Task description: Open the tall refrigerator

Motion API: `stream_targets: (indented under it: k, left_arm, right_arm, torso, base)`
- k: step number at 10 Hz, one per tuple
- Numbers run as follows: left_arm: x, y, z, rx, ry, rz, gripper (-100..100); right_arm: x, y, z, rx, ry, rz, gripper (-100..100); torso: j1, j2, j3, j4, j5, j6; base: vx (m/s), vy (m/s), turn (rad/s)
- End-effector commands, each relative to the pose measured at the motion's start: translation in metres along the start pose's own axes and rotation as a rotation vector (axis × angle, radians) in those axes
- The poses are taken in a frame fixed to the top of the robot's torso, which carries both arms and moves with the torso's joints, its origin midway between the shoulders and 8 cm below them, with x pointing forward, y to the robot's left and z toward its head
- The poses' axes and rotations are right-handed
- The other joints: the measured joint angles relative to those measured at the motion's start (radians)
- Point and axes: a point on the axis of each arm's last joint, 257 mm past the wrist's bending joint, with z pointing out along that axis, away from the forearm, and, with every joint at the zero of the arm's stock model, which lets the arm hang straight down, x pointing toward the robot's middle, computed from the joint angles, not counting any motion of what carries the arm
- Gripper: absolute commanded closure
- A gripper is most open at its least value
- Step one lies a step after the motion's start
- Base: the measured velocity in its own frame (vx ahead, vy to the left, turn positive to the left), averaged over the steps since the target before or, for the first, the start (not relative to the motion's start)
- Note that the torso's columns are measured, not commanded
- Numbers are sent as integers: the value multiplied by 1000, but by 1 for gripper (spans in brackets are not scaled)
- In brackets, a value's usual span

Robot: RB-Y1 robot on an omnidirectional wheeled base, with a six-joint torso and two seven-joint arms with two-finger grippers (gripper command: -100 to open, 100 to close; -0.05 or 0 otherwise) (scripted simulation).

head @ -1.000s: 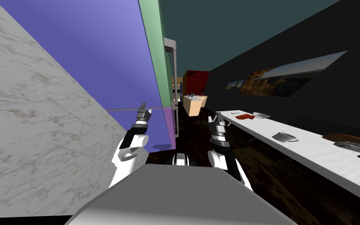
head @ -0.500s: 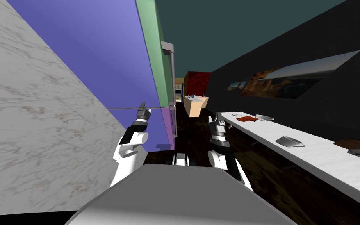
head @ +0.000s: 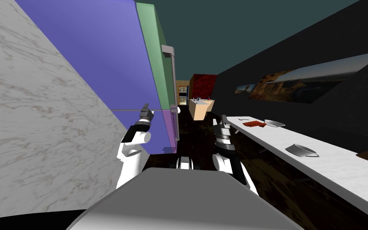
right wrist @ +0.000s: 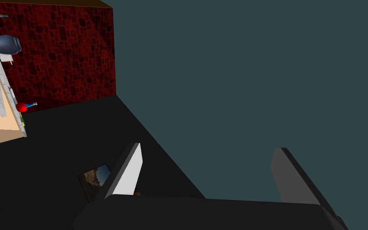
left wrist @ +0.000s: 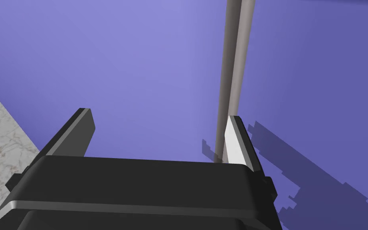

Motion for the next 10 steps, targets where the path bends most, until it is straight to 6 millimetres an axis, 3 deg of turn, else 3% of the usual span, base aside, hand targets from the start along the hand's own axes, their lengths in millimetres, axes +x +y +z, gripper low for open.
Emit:
stream_targets:
  k: [1, 10]
  left_arm:
    - [1, 6, 9, -36, 2, -13, -100]
    - [-7, 24, 32, -155, -12, -45, -100]
  right_arm:
    - [0, 0, 0, 0, 0, 0, 0]
    - [0, 0, 0, 0, 0, 0, 0]
  torso:
    - [0, -1, -1, 0, 0, 2]
    - [-3, -6, -4, -3, 0, 5]
  base:
    - [4, -81, 43]
    - [11, -95, 43]
